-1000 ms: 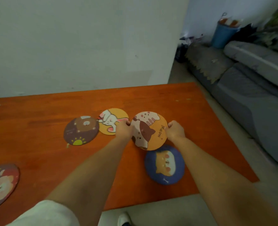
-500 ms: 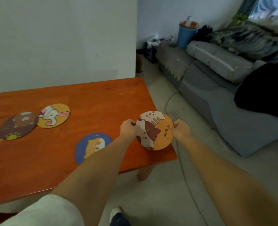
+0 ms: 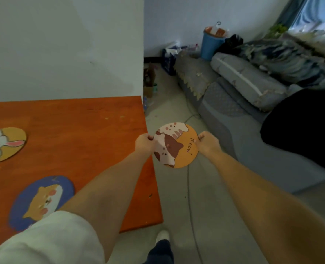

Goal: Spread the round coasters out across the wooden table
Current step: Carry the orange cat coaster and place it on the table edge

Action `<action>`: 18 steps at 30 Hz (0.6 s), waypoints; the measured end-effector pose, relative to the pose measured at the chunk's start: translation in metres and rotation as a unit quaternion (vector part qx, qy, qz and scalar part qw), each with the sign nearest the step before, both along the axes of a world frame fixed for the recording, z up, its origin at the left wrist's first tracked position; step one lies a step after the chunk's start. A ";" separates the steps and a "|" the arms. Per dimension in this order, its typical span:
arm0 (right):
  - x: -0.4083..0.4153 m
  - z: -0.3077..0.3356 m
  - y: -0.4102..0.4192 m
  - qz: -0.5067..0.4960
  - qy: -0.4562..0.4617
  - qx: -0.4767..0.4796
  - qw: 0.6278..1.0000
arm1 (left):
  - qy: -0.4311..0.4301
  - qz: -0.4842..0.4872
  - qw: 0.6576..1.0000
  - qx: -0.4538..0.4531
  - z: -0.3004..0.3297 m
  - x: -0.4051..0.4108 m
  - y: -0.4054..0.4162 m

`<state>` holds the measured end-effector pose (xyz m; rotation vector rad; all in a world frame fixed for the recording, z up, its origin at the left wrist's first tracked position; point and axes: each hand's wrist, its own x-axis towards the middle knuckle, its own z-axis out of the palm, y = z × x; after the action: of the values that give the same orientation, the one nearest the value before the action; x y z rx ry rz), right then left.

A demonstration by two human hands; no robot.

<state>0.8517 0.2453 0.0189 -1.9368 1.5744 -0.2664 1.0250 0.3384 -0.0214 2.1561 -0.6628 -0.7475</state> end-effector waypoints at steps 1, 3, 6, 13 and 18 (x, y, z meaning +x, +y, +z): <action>0.001 0.004 -0.015 0.005 -0.003 0.001 1.000 | 0.010 0.007 1.000 -0.002 0.002 0.001 -0.016; 0.001 0.013 -0.044 0.010 -0.012 0.006 1.000 | 0.027 0.013 1.000 -0.003 0.008 0.001 -0.046; -0.001 0.023 -0.084 0.017 -0.008 0.009 1.000 | 0.041 0.017 0.999 -0.006 0.019 -0.002 -0.083; 0.027 0.017 -0.178 0.111 0.008 0.011 0.994 | 0.071 0.102 0.992 -0.030 0.018 0.006 -0.144; 0.076 0.005 -0.235 0.250 0.033 -0.013 0.968 | 0.077 0.221 0.972 -0.017 0.007 0.013 -0.160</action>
<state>0.9280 0.0106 0.0238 -2.3034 1.0717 -0.0100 1.0380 0.1787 -0.0143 2.0812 -0.1021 -0.6440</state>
